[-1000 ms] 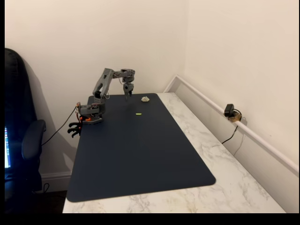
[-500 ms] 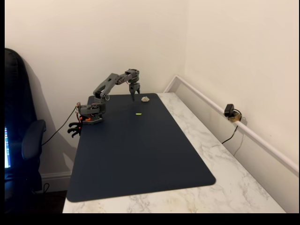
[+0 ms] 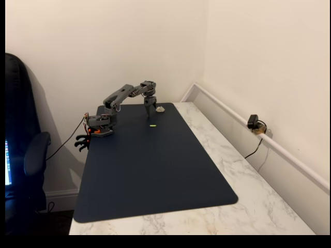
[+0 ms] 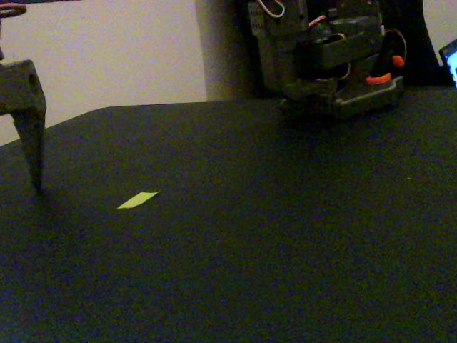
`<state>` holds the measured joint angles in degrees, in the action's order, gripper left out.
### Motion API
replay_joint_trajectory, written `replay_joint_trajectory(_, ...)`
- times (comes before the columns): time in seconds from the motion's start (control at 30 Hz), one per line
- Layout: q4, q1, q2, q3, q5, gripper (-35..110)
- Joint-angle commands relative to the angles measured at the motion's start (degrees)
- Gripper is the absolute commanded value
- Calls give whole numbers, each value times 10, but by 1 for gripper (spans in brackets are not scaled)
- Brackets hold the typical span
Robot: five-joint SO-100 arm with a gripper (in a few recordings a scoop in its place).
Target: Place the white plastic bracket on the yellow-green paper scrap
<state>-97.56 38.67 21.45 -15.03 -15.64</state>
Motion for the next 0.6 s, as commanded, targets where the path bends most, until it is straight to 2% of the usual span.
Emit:
replay_joint_trajectory(0.0, -25, -4, 17, 27, -9, 49)
replay_joint_trajectory(0.07, -27, -6, 21, 23, -11, 36)
replay_joint_trajectory(0.27, -27, -14, 42, -5, -18, 24)
replay_joint_trajectory(0.37, -27, -29, 64, -23, -15, 37)
replay_joint_trajectory(0.57, -27, -27, 55, 40, -14, 46)
